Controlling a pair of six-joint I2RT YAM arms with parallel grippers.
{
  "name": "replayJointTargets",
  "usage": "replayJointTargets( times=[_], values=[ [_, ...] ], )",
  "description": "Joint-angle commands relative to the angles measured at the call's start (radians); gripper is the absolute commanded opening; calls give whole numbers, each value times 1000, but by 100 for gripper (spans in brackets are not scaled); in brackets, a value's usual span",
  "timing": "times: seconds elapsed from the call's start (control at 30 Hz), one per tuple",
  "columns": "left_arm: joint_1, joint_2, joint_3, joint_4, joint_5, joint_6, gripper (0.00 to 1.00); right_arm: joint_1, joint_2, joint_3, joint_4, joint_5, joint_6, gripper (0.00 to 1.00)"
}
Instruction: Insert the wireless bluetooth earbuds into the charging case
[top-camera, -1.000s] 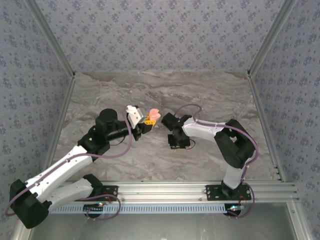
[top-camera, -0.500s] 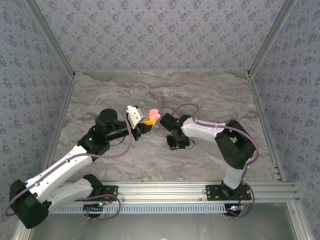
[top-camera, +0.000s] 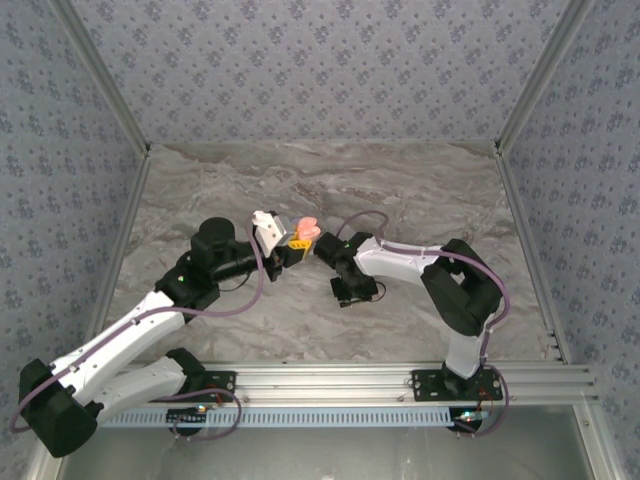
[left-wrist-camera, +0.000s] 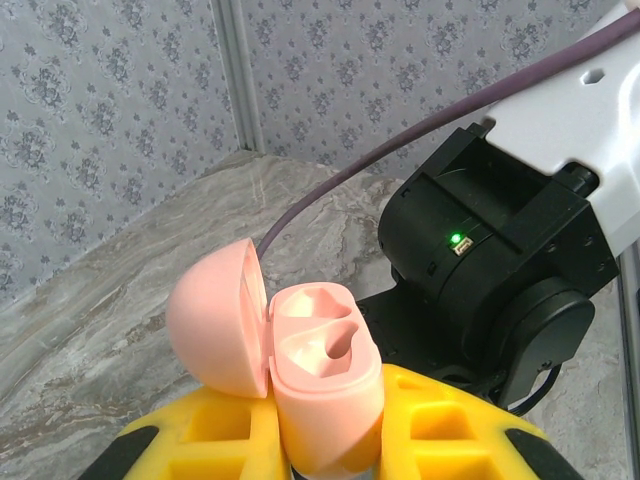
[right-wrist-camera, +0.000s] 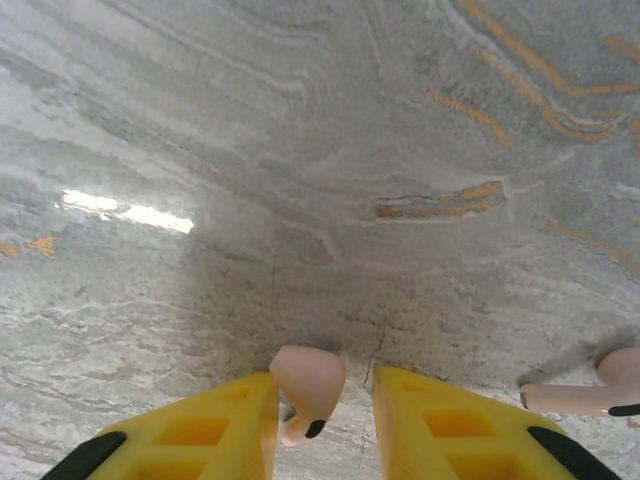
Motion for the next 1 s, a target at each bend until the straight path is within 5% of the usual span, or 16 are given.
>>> replayJointTargets(
  times=[0.0, 0.97],
  values=[
    [-5, -26, -1, -1, -6, 8, 0, 7, 3, 13, -46, 31, -6, 33],
    [-5, -26, 8, -4, -11, 22, 0, -4, 19, 25, 55, -32, 36, 31]
  ],
)
